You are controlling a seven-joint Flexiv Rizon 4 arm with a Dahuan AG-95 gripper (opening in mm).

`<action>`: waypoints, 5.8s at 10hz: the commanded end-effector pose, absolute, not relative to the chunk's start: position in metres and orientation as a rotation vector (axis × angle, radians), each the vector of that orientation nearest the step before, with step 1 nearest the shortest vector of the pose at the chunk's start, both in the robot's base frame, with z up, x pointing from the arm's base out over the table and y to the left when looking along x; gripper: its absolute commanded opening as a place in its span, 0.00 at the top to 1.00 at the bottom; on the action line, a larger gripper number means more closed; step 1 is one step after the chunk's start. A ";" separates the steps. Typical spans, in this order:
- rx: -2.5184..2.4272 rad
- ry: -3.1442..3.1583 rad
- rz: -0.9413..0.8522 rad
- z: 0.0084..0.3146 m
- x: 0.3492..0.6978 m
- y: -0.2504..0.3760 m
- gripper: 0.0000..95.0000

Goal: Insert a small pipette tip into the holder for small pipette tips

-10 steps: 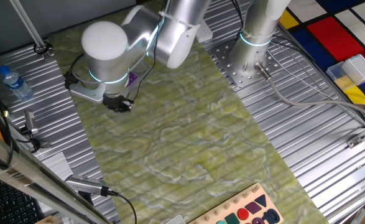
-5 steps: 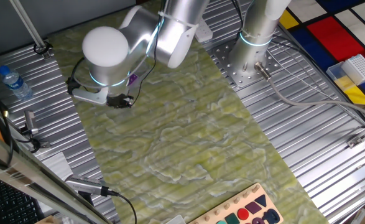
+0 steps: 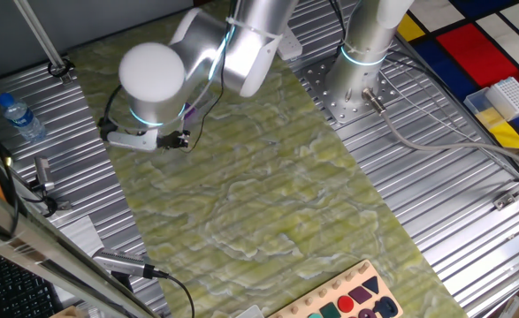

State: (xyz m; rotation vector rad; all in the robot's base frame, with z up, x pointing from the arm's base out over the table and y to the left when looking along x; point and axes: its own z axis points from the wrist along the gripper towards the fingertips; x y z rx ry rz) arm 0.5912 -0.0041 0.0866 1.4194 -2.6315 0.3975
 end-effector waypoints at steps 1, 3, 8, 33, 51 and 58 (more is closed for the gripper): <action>1.449 -2.654 0.382 0.088 0.590 -0.005 1.00; 1.418 -2.666 0.384 0.088 0.590 -0.005 1.00; 1.415 -2.674 0.393 0.088 0.590 -0.005 1.00; 1.648 -2.359 0.327 0.090 0.532 -0.080 1.00; 1.614 -2.375 0.408 0.090 0.532 -0.080 1.00; 1.668 -2.323 0.411 0.091 0.523 -0.101 1.00</action>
